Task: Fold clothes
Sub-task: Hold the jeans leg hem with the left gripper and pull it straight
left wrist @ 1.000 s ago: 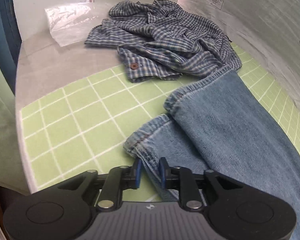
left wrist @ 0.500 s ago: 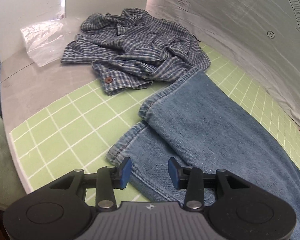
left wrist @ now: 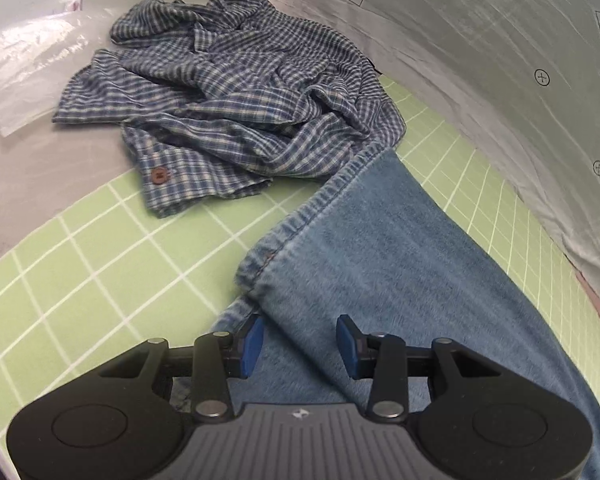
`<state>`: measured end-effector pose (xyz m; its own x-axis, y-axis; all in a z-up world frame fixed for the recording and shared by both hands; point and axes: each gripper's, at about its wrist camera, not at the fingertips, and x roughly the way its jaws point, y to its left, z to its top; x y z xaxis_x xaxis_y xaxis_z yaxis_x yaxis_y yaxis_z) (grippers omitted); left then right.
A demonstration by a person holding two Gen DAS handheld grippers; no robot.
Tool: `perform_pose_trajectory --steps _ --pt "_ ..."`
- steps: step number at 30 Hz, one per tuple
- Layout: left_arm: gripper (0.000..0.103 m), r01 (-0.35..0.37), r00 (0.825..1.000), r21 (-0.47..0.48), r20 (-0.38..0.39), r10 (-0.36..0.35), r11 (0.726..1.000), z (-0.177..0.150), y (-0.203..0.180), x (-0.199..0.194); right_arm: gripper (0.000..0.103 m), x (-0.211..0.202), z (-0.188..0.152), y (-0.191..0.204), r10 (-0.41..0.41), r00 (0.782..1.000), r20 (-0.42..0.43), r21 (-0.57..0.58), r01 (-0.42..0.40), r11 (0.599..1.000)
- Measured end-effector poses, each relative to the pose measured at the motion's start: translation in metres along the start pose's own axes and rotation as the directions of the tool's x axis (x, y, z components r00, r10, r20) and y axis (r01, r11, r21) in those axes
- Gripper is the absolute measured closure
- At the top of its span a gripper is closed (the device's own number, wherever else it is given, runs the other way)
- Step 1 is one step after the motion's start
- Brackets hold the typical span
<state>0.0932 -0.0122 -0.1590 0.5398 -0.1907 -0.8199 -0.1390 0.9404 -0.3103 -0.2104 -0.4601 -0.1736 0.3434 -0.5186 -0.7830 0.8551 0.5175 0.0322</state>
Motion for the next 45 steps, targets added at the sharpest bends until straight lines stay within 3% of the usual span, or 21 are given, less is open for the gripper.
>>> perform_pose_trajectory --steps 3,5,8,15,19,23,27,33,38,42,45 --pt "0.066 -0.007 1.0 -0.005 -0.004 0.007 1.0 0.003 -0.001 0.008 0.018 -0.004 0.001 0.005 -0.016 1.0 0.004 -0.004 0.016 1.0" --pt "0.089 0.007 1.0 0.002 -0.003 -0.007 1.0 0.005 -0.001 0.01 0.018 -0.008 0.002 0.006 -0.021 1.0 0.013 -0.009 0.021 1.0" --pt "0.098 0.018 1.0 0.015 0.02 -0.018 1.0 0.007 -0.001 0.005 0.017 -0.011 0.001 0.005 -0.027 0.999 0.018 -0.008 0.027 1.0" --pt "0.099 0.093 0.982 0.045 0.163 -0.099 0.995 0.008 -0.01 -0.06 0.017 -0.011 -0.01 -0.003 -0.017 1.0 -0.006 -0.006 0.017 1.0" --pt "0.099 0.108 0.972 -0.006 0.209 -0.104 0.994 -0.007 -0.001 -0.092 0.017 -0.015 -0.013 -0.005 -0.004 1.0 -0.007 -0.048 0.004 0.999" --pt "0.099 0.006 0.992 -0.033 0.122 -0.002 0.999 -0.038 0.018 -0.069 0.017 -0.015 -0.013 -0.007 0.002 1.0 -0.013 -0.089 -0.003 0.996" --pt "0.099 -0.024 0.999 -0.067 0.037 0.027 0.997 -0.058 0.034 -0.047 0.017 -0.011 -0.01 -0.006 0.002 1.0 -0.017 -0.136 -0.005 0.991" --pt "0.099 -0.035 0.999 -0.086 0.03 0.037 0.996 -0.062 0.038 -0.042 0.016 -0.004 -0.002 -0.001 -0.031 1.0 0.003 -0.212 0.031 0.977" --pt "0.098 -0.049 0.998 -0.082 0.025 0.051 0.995 -0.062 0.036 -0.038 0.016 0.011 0.001 0.008 -0.084 0.996 0.036 -0.337 0.091 0.937" --pt "0.098 -0.059 0.998 -0.076 0.02 0.061 0.995 -0.061 0.033 -0.038 0.008 0.02 0.001 0.021 -0.126 0.985 0.116 -0.447 0.165 0.879" --pt "0.098 -0.062 0.998 -0.09 0.022 0.065 0.994 -0.06 0.033 -0.038 0.01 0.022 0.009 0.022 -0.138 0.976 0.167 -0.436 0.199 0.878"
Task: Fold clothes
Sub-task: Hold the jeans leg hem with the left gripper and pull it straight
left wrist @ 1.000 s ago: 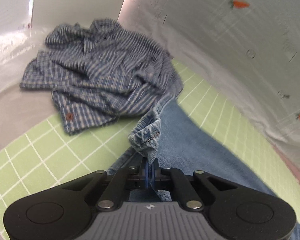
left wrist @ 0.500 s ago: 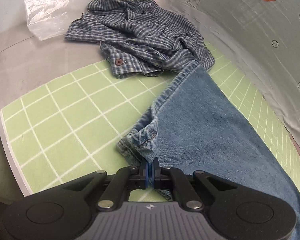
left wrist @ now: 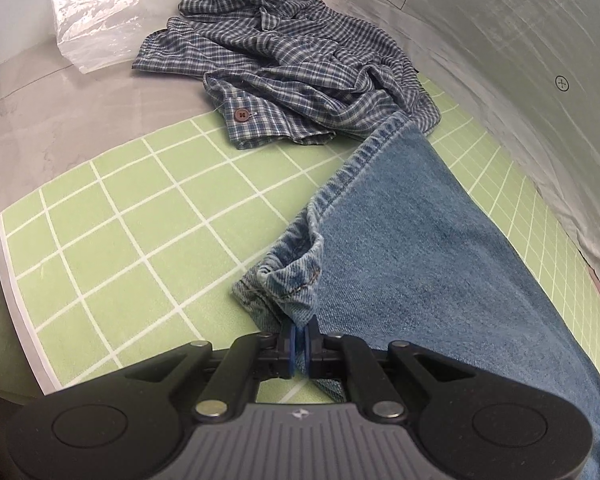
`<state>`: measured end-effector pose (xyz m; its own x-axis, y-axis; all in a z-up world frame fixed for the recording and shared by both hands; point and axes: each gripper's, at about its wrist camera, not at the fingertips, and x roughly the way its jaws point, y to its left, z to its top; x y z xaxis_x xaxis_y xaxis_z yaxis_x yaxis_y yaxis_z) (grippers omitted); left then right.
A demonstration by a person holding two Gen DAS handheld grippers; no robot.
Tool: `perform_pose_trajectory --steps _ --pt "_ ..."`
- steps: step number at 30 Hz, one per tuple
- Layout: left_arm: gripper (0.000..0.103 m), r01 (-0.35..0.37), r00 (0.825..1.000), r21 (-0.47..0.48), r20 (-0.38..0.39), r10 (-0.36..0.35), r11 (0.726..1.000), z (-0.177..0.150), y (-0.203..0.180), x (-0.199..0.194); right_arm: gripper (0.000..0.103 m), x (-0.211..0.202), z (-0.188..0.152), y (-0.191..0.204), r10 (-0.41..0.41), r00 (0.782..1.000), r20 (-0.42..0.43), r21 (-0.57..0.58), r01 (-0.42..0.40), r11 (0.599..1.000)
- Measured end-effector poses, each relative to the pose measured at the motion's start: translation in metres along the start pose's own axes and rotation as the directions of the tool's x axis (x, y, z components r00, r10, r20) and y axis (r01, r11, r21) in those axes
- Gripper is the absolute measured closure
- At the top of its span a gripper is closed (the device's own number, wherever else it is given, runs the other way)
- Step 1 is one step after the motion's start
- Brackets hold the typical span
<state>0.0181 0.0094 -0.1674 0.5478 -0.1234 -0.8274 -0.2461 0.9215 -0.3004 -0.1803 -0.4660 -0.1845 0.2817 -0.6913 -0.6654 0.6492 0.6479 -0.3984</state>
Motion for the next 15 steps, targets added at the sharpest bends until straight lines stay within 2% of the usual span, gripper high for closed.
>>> perform_pose_trajectory --steps 3,7,8,9,11,12,13,15 --pt "0.098 -0.006 1.0 -0.029 0.019 0.007 1.0 0.0 0.001 -0.002 0.012 -0.008 0.006 -0.021 -0.058 0.997 0.052 0.134 0.05 0.99" --pt "0.099 -0.001 0.998 -0.018 0.061 0.002 1.0 0.008 -0.004 -0.014 0.015 -0.023 0.009 -0.064 -0.178 0.981 0.084 0.29 0.147 0.946" --pt "0.099 0.003 0.997 -0.009 0.078 -0.002 1.0 0.011 -0.006 -0.019 0.02 -0.027 0.009 -0.075 -0.225 0.971 0.085 0.312 0.189 0.931" --pt "0.099 0.014 0.996 -0.006 0.094 -0.014 1.0 0.014 -0.007 -0.025 0.027 -0.03 0.007 -0.086 -0.301 0.951 0.077 0.328 0.261 0.908" --pt "0.099 0.042 0.993 -0.007 0.113 -0.041 0.999 0.021 -0.009 -0.036 0.027 -0.035 0.003 -0.116 -0.38 0.924 0.048 0.382 0.334 0.862" --pt "0.099 0.045 0.992 0.001 0.117 -0.045 0.999 0.022 -0.011 -0.039 0.026 -0.037 0.0 -0.132 -0.391 0.92 0.026 0.416 0.346 0.841" --pt "0.099 0.04 0.992 0.011 0.118 -0.041 0.999 0.023 -0.014 -0.039 0.024 -0.035 -0.005 -0.146 -0.372 0.928 -0.002 0.443 0.334 0.832" --pt "0.099 0.019 0.994 0.02 0.105 -0.021 1.0 0.02 -0.017 -0.034 0.023 -0.028 -0.014 -0.162 -0.312 0.949 -0.042 0.455 0.296 0.84"
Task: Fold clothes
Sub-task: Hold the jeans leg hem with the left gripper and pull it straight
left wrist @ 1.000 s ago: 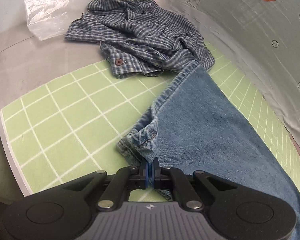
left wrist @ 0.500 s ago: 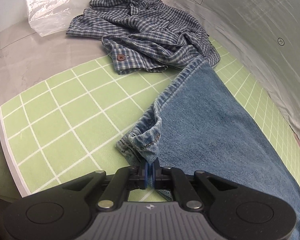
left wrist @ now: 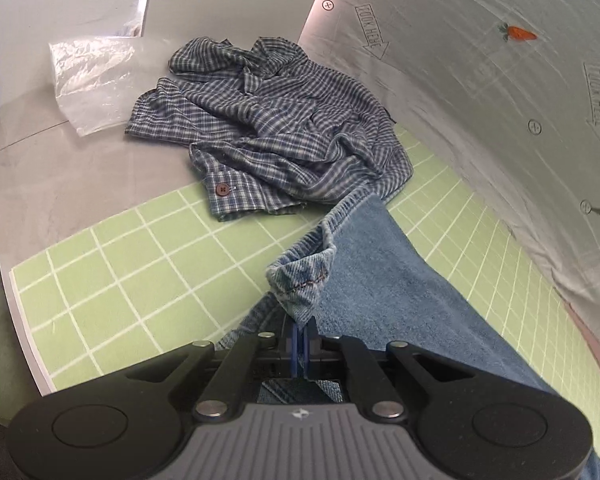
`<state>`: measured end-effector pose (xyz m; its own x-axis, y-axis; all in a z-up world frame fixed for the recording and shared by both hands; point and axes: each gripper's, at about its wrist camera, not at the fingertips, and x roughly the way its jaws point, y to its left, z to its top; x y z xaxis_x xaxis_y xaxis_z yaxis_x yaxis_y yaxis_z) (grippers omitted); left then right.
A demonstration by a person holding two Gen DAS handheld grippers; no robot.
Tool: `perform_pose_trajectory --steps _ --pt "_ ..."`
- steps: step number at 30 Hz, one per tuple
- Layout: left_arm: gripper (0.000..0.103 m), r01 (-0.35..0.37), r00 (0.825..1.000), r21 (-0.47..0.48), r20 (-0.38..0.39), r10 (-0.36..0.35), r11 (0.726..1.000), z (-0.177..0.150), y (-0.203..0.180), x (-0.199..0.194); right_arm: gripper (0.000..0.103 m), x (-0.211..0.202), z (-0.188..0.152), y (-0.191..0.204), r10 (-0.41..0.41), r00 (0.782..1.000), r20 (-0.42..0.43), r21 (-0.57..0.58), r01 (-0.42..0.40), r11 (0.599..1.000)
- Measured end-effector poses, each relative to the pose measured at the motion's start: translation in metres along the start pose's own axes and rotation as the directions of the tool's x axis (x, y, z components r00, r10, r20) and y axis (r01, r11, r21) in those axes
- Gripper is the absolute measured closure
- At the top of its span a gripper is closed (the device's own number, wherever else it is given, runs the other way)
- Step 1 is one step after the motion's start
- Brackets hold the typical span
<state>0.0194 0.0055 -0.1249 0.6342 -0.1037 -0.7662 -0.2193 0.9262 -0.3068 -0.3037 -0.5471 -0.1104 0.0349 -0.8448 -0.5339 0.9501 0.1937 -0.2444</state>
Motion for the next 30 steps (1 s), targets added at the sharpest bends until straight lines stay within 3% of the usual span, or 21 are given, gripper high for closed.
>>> perform_pose_trajectory --steps 4,11,21,23,24,25,27,30 --pt "0.099 -0.027 0.999 -0.04 -0.028 0.025 0.999 -0.01 0.005 0.005 0.018 -0.005 -0.027 0.021 0.111 0.993 -0.038 -0.146 -0.115 0.983" --pt "0.099 -0.033 0.999 -0.058 -0.026 0.031 0.998 -0.012 0.006 0.001 0.015 -0.02 -0.052 0.092 0.295 0.951 -0.095 -0.29 -0.31 0.906" --pt "0.099 -0.041 0.999 -0.113 -0.026 0.039 0.993 -0.015 0.009 0.002 0.014 -0.014 -0.058 0.145 0.34 0.935 -0.1 -0.597 -0.33 0.732" --pt "0.099 -0.043 0.999 -0.115 -0.024 0.041 0.992 -0.014 0.009 0.003 0.02 -0.013 -0.059 0.149 0.339 0.939 -0.057 -0.619 -0.299 0.726" --pt "0.099 -0.045 0.999 -0.117 -0.023 0.043 0.992 -0.014 0.009 0.003 0.034 -0.012 -0.057 0.149 0.337 0.941 -0.041 -0.612 -0.29 0.736" --pt "0.099 -0.046 0.999 -0.119 -0.021 0.044 0.992 -0.014 0.009 0.003 0.052 -0.01 -0.052 0.146 0.332 0.943 -0.034 -0.575 -0.29 0.765" --pt "0.099 -0.041 0.999 -0.127 -0.004 0.041 0.991 -0.012 0.008 0.0 0.065 -0.006 -0.041 0.134 0.326 0.945 -0.022 -0.472 -0.298 0.83" --pt "0.1 -0.023 0.999 -0.125 0.034 0.028 0.992 -0.007 0.004 -0.01 0.068 -0.01 -0.029 0.114 0.333 0.942 0.033 -0.387 -0.295 0.874"
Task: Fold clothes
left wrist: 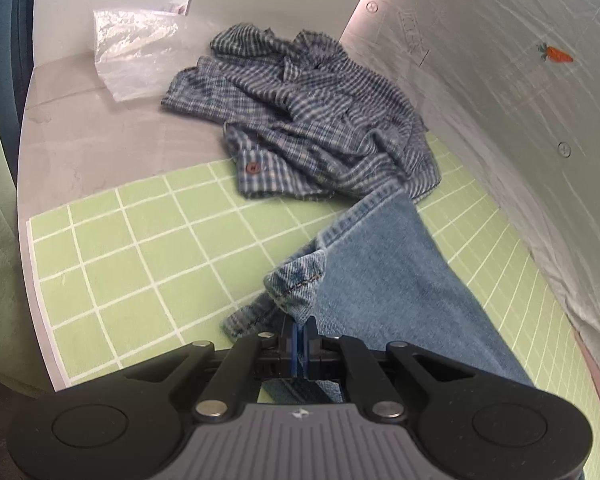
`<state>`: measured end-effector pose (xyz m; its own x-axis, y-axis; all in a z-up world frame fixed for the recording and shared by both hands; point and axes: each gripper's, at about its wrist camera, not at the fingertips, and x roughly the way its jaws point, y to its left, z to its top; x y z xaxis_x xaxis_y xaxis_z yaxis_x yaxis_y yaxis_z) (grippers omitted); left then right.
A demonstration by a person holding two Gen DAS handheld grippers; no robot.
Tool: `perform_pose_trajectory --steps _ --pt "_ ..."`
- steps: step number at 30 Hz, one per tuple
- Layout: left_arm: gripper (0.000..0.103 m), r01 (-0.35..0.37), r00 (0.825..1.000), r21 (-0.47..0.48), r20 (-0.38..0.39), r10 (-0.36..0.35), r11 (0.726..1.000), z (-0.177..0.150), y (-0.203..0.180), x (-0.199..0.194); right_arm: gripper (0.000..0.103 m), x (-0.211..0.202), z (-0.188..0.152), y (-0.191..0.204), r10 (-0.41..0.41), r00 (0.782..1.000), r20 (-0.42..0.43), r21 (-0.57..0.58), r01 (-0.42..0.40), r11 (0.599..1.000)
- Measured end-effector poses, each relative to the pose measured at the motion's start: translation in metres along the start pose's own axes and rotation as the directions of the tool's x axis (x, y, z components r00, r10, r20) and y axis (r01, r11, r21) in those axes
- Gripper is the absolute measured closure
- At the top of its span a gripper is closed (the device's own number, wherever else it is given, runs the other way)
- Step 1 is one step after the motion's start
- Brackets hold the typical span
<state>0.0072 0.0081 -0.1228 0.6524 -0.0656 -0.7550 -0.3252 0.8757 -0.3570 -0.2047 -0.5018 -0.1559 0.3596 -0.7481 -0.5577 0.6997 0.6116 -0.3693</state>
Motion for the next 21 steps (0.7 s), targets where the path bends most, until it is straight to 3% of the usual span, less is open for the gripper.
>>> perform_pose_trajectory --steps 5,7,12,14,16,19,21 --pt "0.1 0.016 0.998 0.045 0.06 -0.019 0.999 0.011 -0.007 -0.022 0.073 -0.038 -0.002 -0.012 -0.048 0.994 0.098 -0.015 0.05 0.999" --pt "0.1 0.003 0.999 0.026 0.032 -0.004 1.0 0.007 -0.001 -0.017 0.073 -0.042 -0.011 -0.014 -0.046 0.997 0.066 -0.005 0.047 0.999" --pt "0.096 -0.077 0.993 0.044 -0.091 0.081 0.996 -0.019 0.018 0.006 0.067 -0.015 -0.041 -0.01 0.005 0.992 -0.128 -0.016 -0.007 1.0" --pt "0.083 -0.1 0.988 0.026 -0.112 0.102 0.995 -0.024 0.025 0.009 0.06 -0.013 -0.045 -0.012 0.02 0.986 -0.164 0.012 -0.018 1.0" --pt "0.068 -0.115 0.985 0.006 -0.128 0.114 0.993 -0.028 0.031 0.011 0.043 -0.014 -0.047 -0.016 0.034 0.983 -0.181 0.056 -0.025 0.998" --pt "0.044 -0.106 0.985 -0.014 -0.138 0.103 0.994 -0.029 0.032 0.012 0.034 -0.015 -0.047 -0.018 0.054 0.98 -0.192 0.089 -0.037 0.995" --pt "0.037 -0.098 0.985 -0.014 -0.143 0.095 0.995 -0.03 0.029 0.013 0.029 -0.016 -0.047 -0.015 0.064 0.978 -0.197 0.102 -0.044 0.994"
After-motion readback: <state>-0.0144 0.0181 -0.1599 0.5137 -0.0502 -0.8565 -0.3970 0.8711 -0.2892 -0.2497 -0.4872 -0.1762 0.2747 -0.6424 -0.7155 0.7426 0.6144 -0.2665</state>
